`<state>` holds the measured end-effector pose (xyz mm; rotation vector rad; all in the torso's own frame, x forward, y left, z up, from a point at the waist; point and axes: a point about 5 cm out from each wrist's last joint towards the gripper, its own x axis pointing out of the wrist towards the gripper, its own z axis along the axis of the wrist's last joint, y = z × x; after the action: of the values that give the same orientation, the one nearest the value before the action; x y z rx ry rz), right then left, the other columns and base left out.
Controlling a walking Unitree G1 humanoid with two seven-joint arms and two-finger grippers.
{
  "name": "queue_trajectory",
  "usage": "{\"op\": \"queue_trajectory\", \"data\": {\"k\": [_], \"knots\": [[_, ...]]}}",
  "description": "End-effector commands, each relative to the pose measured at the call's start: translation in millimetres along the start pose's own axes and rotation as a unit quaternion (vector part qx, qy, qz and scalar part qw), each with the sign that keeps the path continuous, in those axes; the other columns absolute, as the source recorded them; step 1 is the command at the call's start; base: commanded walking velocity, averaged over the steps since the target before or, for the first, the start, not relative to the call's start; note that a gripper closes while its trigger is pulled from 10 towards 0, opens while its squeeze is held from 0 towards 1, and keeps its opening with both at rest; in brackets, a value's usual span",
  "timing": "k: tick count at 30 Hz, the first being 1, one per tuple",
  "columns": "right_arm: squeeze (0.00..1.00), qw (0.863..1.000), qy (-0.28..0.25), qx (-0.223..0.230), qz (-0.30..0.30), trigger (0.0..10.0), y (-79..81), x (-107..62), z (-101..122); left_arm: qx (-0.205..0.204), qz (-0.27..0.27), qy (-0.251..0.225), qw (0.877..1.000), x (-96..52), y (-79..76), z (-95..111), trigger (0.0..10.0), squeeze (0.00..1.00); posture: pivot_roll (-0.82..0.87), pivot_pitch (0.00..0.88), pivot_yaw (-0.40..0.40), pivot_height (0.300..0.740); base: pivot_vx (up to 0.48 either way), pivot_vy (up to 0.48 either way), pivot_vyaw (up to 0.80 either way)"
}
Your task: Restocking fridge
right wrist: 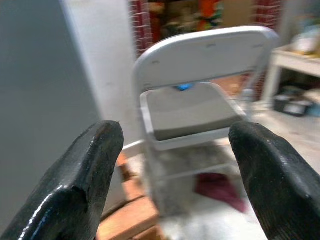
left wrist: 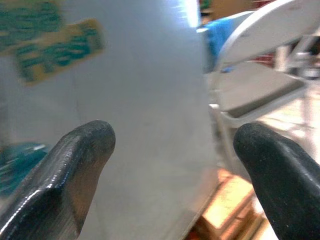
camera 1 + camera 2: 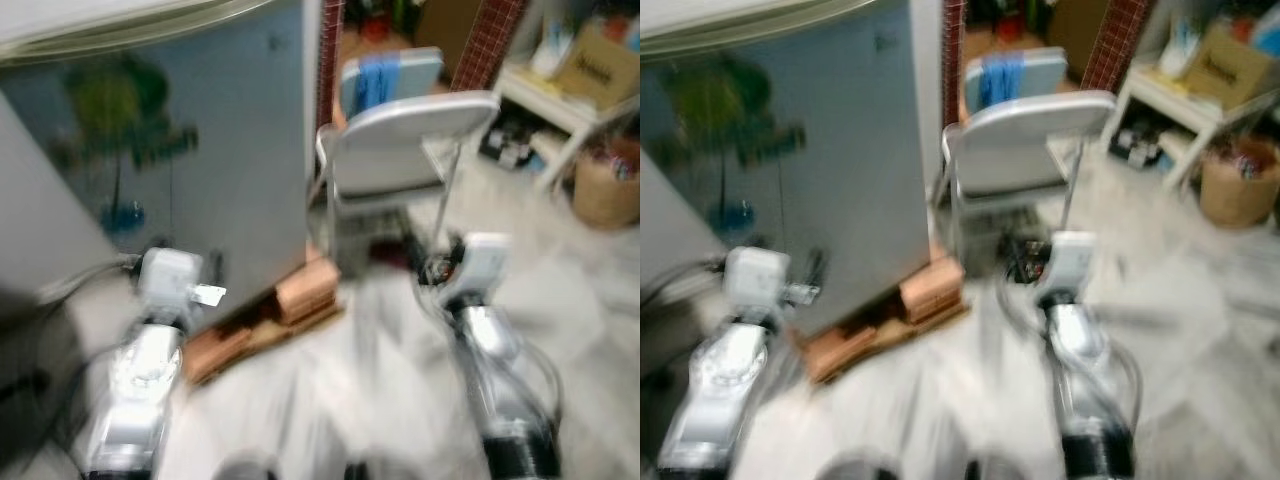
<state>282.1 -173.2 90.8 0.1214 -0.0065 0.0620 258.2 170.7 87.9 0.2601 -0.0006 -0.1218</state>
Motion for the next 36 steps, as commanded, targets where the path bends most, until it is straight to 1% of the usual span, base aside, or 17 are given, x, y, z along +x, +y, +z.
{"op": "queue_trajectory", "data": {"k": [1, 5, 9, 12, 14, 16, 19, 21, 24, 25, 26, 28, 29, 31, 33, 36], "knots": [[0.00, 1.000, -0.021, 0.000, 0.014, 10.0, 9.2, 3.2, 7, 0.012, 0.013, 0.006, 1.000, -5.0, 11.5, -2, 10.0, 0.00, 0.11, 0.062, -0.001, 0.740, 0.000, 0.480, 0.00], [0.00, 0.999, -0.046, -0.018, 0.018, 10.0, 5.1, -3.2, 11, 0.013, 0.012, 0.012, 1.000, -10.9, 11.5, -6, 10.0, 0.00, 0.11, 0.060, -0.006, 0.740, 0.000, 0.480, 0.00], [0.00, 1.000, -0.011, -0.005, -0.014, 10.0, -7.6, -8.2, 1, 0.012, 0.012, 0.014, 1.000, -16.0, 6.9, -7, 10.0, 0.00, 0.11, 0.061, -0.010, 0.740, 0.000, 0.480, 0.00], [0.00, 1.000, -0.001, -0.011, -0.027, 10.0, -11.6, -8.3, -2, 0.018, -0.001, 0.015, 1.000, -19.3, 0.6, -7, 10.0, 0.00, 0.11, 0.060, -0.012, 0.740, 0.000, 0.480, 0.00], [0.00, 1.000, 0.000, -0.012, -0.028, 10.0, -11.8, -8.0, -3, 0.018, -0.001, 0.015, 1.000, -19.6, -0.1, -7, 10.0, 0.00, 0.11, 0.059, -0.013, 0.740, 0.000, 0.480, 0.00], [0.00, 1.000, -0.004, 0.009, -0.020, 10.0, -9.3, -5.6, -1, 0.014, 0.001, 0.017, 1.000, -19.5, 0.5, -7, 10.0, 0.00, 0.12, 0.058, -0.017, 0.740, 0.000, 0.480, 0.00], [0.00, 1.000, -0.007, 0.012, -0.011, 10.0, -7.7, -4.6, 1, 0.014, 0.004, 0.017, 1.000, -19.1, 2.2, -8, 10.0, 0.00, 0.12, 0.057, -0.018, 0.740, 0.000, 0.480, 0.00], [0.00, 1.000, -0.006, 0.012, -0.015, 10.0, -8.6, -4.0, 1, 0.014, 0.007, 0.017, 1.000, -18.6, 4.0, -7, 10.0, 0.00, 0.12, 0.054, -0.022, 0.740, 0.000, 0.480, 0.00], [0.00, 0.999, -0.002, 0.017, -0.031, 10.0, -12.2, -3.9, 0, 0.002, 0.015, 0.013, 1.000, -17.3, 5.3, -3, 10.0, 0.00, 0.12, 0.053, -0.028, 0.740, 0.000, 0.480, 0.00], [0.00, 0.998, 0.010, 0.000, -0.056, 10.0, -16.4, -4.1, -4, 0.000, 0.017, 0.011, 1.000, -17.0, 5.1, -2, 10.0, 0.00, 0.12, 0.051, -0.031, 0.740, 0.000, 0.480, 0.00], [0.00, 0.998, 0.014, -0.004, -0.061, 10.0, -17.4, -4.2, -5, 0.000, 0.017, 0.011, 1.000, -17.0, 5.0, -2, 10.0, 0.00, 0.12, 0.051, -0.031, 0.740, 0.000, 0.480, 0.00], [0.00, 0.998, 0.019, 0.001, -0.055, 10.0, -17.3, -5.3, -7, 0.000, 0.018, 0.013, 1.000, -17.6, 4.5, -4, 10.0, 0.00, 0.11, 0.049, -0.033, 0.740, 0.000, 0.480, 0.00], [0.00, 0.998, 0.029, 0.017, -0.051, 10.0, -16.7, -6.6, -10, -0.003, 0.020, 0.015, 1.000, -18.6, 4.0, -5, 10.0, 0.00, 0.11, 0.048, -0.032, 0.740, 0.000, 0.480, 0.00], [0.00, 0.998, 0.032, 0.016, -0.053, 10.0, -16.8, -7.3, -11, -0.002, 0.023, 0.016, 1.000, -20.0, 4.2, -6, 10.0, 0.00, 0.11, 0.049, -0.029, 0.740, 0.000, 0.480, 0.00], [0.00, 0.999, 0.025, -0.025, -0.041, 10.0, -16.6, -6.6, -8, -0.006, 0.029, 0.020, 0.999, -21.2, 4.0, -7, 10.0, 0.00, 0.11, 0.048, -0.028, 0.740, 0.000, 0.480, 0.00], [0.00, 0.999, 0.021, -0.013, -0.026, 10.0, -15.3, -7.0, -6, -0.004, 0.028, 0.019, 0.999, -21.2, 3.4, -7, 10.0, 0.00, 0.11, 0.048, -0.027, 0.740, 0.000, 0.480, 0.00]]}}
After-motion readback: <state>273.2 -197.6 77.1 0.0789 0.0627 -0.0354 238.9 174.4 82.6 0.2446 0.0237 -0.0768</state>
